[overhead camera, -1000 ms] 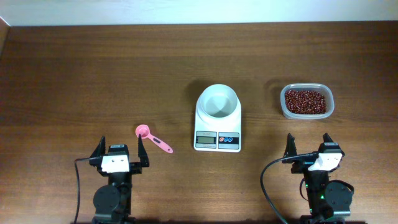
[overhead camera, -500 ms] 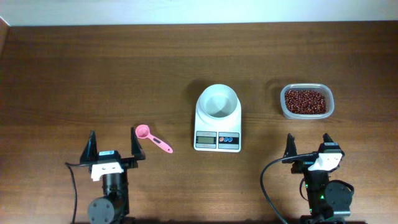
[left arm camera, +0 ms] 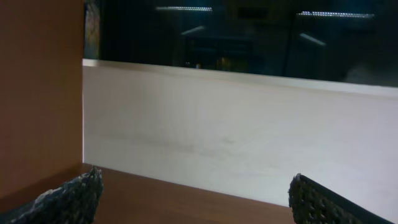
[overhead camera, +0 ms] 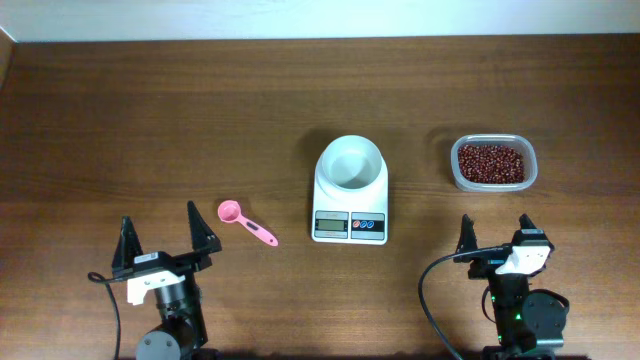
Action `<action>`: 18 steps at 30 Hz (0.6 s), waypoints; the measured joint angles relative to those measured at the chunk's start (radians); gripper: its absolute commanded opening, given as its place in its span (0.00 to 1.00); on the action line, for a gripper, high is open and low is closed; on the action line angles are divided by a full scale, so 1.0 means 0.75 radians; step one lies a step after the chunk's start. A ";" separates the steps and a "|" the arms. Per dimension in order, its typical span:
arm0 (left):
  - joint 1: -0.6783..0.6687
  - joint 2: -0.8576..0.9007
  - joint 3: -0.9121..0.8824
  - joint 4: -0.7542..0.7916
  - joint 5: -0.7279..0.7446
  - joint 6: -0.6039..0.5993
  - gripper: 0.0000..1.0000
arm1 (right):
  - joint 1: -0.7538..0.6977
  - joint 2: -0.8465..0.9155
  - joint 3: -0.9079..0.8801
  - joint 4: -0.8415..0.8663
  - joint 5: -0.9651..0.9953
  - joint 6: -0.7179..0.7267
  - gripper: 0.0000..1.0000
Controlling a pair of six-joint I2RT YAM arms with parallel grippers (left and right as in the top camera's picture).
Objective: Scoop and weigh 50g on scale
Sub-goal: 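Open the left gripper and move it over the pink scoop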
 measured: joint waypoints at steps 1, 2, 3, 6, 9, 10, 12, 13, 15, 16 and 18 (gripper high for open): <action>0.000 0.000 0.001 -0.012 0.009 0.000 0.99 | 0.000 0.000 0.000 -0.001 0.000 0.001 0.99; 0.000 0.000 0.003 -0.036 0.015 0.000 0.99 | 0.000 0.000 0.000 -0.001 0.000 0.001 0.99; 0.000 0.000 0.009 -0.066 0.017 0.000 0.99 | 0.000 0.000 0.000 0.000 0.000 0.001 0.99; 0.000 0.001 0.082 -0.238 0.024 -0.004 0.99 | 0.000 0.000 0.000 0.000 0.000 0.001 0.99; 0.000 0.001 0.188 -0.425 0.029 -0.004 0.99 | 0.000 0.000 0.000 -0.001 0.000 0.001 0.99; 0.000 0.001 0.224 -0.479 0.031 -0.005 0.99 | 0.000 0.000 0.000 0.000 0.000 0.000 0.99; 0.000 0.001 0.282 -0.540 0.032 -0.005 0.99 | 0.000 0.000 0.000 -0.001 0.000 0.001 0.99; 0.000 0.001 0.297 -0.556 0.033 -0.005 0.99 | 0.000 0.000 0.000 -0.001 0.000 0.000 0.99; 0.000 0.001 0.329 -0.601 0.033 -0.005 0.99 | 0.000 0.000 0.000 -0.001 0.000 0.001 0.99; 0.000 0.001 0.345 -0.628 0.033 -0.005 0.99 | 0.000 0.000 0.000 -0.001 -0.001 0.001 0.99; 0.000 0.001 0.377 -0.693 0.033 -0.009 0.99 | 0.000 0.000 0.000 -0.001 0.000 0.001 0.99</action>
